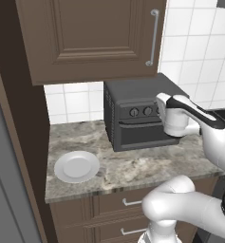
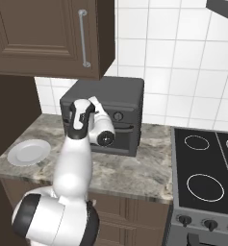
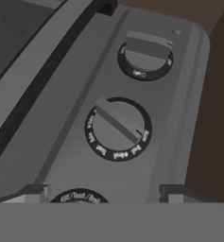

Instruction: Pull the toaster oven rack outwards. Pick up the baguette from the plate and place it on the toaster oven rack. Close the toaster oven door fully and set the temperature to the lowest setting.

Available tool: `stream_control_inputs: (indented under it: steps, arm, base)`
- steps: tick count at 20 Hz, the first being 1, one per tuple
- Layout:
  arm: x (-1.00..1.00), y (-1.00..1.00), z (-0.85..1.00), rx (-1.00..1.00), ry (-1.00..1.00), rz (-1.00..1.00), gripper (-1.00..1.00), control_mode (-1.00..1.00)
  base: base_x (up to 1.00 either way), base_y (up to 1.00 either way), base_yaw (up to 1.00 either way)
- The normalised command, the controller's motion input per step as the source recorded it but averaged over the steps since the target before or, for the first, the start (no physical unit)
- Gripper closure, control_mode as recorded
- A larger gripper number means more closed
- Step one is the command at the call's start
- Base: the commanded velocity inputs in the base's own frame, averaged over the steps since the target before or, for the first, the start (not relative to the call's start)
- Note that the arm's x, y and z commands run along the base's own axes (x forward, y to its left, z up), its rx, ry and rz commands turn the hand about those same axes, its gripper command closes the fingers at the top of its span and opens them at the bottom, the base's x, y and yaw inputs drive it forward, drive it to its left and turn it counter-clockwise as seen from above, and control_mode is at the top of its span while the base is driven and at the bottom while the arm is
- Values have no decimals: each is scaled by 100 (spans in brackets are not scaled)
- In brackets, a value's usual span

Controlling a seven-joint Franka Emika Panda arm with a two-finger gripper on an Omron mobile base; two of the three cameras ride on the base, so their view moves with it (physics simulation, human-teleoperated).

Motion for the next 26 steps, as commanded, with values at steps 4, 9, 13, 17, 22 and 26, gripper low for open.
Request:
stream_control_inputs:
  steps: [4, 9, 13, 17, 22, 26]
  arm:
    - [52, -31, 0, 0, 6, -7, 100, -100]
    - [50, -47, 0, 0, 8, -10, 100, -100]
    - [52, -63, 0, 5, 13, -15, 100, -100]
    - [55, -70, 0, 11, 20, -20, 100, -100]
    - [61, -71, 0, 11, 31, -19, 100, -100]
    - [66, -74, 2, 11, 36, -19, 100, -100]
  base:
    - [0, 0, 0]
    - [0, 0, 0]
    - [0, 0, 0]
    - [0, 0, 0]
    - [0, 0, 0]
    - [0, 0, 0]
